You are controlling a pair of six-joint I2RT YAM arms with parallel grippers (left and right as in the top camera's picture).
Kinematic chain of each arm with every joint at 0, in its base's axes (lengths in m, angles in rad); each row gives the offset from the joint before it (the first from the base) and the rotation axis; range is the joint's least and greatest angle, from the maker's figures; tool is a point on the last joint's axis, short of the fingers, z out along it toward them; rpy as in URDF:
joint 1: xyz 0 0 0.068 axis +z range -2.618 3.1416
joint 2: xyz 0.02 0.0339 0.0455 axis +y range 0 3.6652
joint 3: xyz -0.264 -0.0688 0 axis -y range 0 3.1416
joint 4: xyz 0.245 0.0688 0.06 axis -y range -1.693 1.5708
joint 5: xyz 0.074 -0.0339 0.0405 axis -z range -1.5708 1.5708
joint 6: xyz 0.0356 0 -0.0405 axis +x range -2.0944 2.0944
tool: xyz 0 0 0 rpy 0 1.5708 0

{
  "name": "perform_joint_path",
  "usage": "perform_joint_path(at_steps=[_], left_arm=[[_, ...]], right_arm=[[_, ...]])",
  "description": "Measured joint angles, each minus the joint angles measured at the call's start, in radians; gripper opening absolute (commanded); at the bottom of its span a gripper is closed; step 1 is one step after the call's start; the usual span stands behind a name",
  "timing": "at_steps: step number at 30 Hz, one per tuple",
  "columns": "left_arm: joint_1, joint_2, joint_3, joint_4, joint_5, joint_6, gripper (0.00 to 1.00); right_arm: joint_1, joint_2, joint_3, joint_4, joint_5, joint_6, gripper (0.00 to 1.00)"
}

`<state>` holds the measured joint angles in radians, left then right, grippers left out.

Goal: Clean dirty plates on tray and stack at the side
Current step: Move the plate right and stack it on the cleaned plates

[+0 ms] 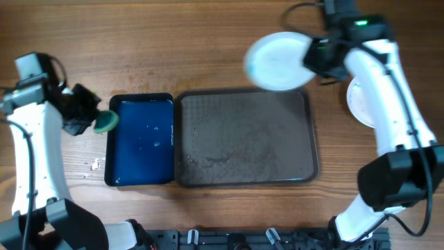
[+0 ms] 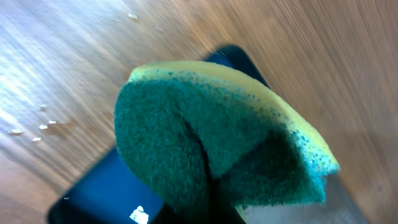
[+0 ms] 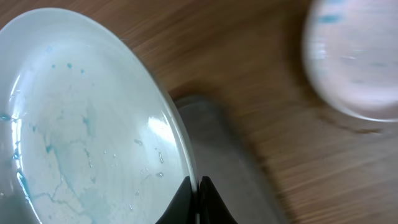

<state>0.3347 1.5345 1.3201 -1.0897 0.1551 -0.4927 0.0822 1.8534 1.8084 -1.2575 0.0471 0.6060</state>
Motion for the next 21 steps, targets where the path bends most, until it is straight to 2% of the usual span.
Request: perform_joint_path(at_steps=[7, 12, 16, 21], left_arm=[[-0.116, 0.011, 0.000, 0.006, -0.019, 0.000, 0.04], [-0.151, 0.012, 0.000, 0.006, -0.027, 0.000, 0.04], [-0.158, 0.012, 0.000, 0.006, -0.031, 0.000, 0.04], [-0.158, 0.012, 0.000, 0.006, -0.031, 0.000, 0.04]], right_arm=[[-0.288, 0.000, -0.160, -0.005, -0.014, 0.003, 0.04], [-0.490, 0.000, -0.314, 0.079, -0.056, -0.029, 0.04], [-0.616, 0.000, -0.371, 0.119, -0.101, -0.061, 0.04], [-0.698, 0.000, -0.379, 0.144, -0.113, -0.076, 0.04]])
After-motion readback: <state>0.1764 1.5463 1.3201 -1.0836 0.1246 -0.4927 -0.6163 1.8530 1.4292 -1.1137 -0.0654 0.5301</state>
